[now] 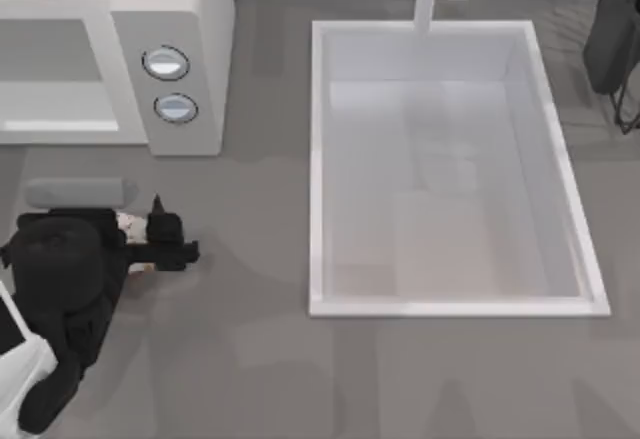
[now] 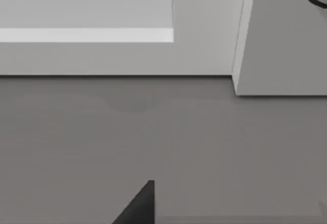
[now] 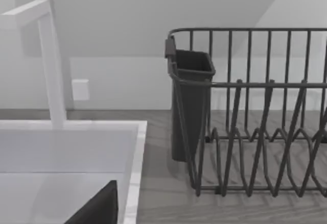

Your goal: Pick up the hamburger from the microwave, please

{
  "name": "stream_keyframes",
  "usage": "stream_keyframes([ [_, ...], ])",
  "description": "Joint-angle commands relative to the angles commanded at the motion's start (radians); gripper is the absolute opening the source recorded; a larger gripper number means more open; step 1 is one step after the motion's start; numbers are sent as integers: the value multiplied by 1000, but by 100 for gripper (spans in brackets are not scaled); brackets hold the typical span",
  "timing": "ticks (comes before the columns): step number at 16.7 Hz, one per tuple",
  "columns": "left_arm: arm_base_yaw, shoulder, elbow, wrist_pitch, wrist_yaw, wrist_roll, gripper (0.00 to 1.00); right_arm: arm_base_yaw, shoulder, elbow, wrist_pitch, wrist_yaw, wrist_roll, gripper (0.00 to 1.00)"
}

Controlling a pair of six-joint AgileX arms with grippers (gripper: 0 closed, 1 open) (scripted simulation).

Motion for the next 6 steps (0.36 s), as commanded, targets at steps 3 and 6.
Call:
stream_keyframes([
  [3, 0, 0, 0, 0, 0, 0, 100, 0, 0, 0, 0, 0, 0, 100],
  [6, 0, 0, 0, 0, 0, 0, 100, 0, 0, 0, 0, 0, 0, 100],
])
